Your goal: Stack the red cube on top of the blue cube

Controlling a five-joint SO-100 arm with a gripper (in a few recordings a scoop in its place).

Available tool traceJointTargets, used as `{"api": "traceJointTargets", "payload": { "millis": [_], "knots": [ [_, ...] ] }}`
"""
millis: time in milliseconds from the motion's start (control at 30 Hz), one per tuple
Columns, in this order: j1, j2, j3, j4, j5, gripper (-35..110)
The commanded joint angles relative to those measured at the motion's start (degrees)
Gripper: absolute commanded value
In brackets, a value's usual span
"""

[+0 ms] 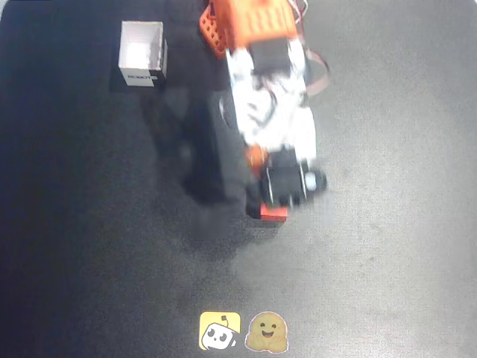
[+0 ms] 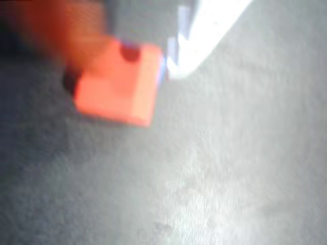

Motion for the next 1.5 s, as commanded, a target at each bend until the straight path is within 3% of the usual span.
{"api": "traceJointTargets", "payload": {
  "millis": [0,500,967,1233,1467],
  "knots": [
    [1.76,13.80,9.84,-3.16,-1.85,0],
    [6.86,63.63,44.47,-0.44,-3.87,0],
    [8.96,64.69,53.70,2.37,-4.04,0],
    [10.02,64.69,53.70,17.84,-4.83,0],
    [10.02,64.69,53.70,17.84,-5.27,0]
  ]
}}
